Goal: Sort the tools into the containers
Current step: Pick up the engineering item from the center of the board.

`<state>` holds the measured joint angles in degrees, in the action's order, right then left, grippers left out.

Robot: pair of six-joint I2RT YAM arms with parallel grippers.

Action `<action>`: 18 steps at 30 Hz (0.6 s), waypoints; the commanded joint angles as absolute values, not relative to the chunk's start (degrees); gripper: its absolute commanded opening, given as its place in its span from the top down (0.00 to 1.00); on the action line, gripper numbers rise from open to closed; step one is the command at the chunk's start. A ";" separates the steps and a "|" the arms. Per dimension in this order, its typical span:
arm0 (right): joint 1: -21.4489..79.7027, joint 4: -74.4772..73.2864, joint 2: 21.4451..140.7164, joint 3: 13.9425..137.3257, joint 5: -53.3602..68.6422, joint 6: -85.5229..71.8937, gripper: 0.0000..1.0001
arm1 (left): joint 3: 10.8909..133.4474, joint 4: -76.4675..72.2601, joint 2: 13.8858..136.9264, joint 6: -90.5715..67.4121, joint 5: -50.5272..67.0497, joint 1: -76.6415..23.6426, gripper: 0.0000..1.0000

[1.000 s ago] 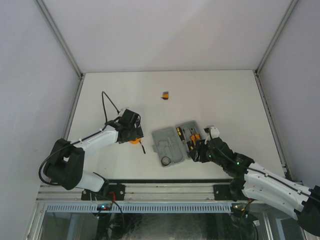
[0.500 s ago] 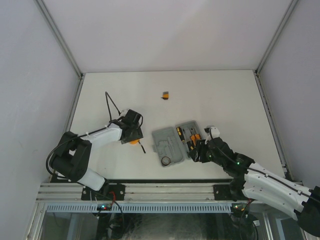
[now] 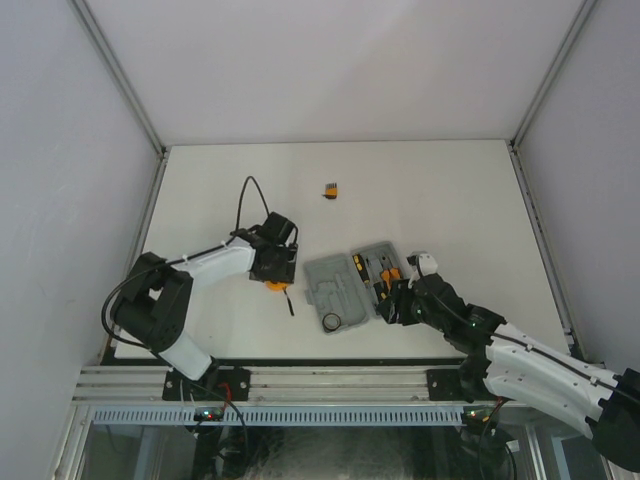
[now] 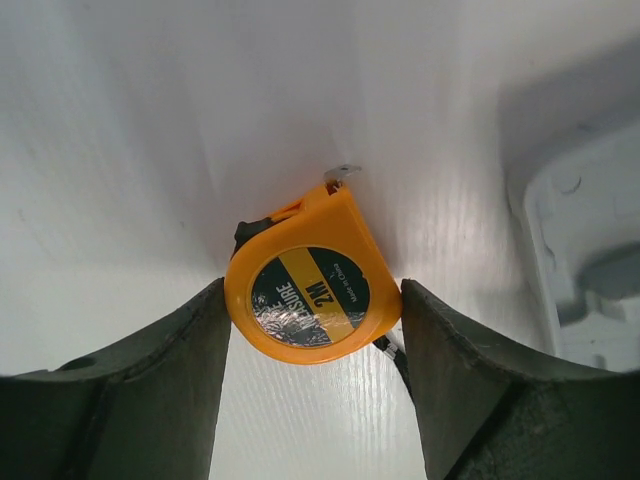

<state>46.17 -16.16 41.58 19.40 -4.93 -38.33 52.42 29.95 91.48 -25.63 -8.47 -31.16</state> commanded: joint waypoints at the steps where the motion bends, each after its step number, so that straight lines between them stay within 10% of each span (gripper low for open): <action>1: 45.58 -12.61 42.62 19.56 -3.34 -37.78 0.51 | 54.59 33.58 91.75 -17.99 -9.47 -34.82 0.51; 8: 45.35 -12.77 42.81 19.89 -2.47 -37.58 0.52 | 50.51 30.35 89.21 -16.75 -8.16 -38.48 0.46; 18: 45.24 -13.25 42.66 19.82 -2.69 -37.80 0.51 | 49.08 28.55 86.70 -29.34 -13.23 -38.56 0.04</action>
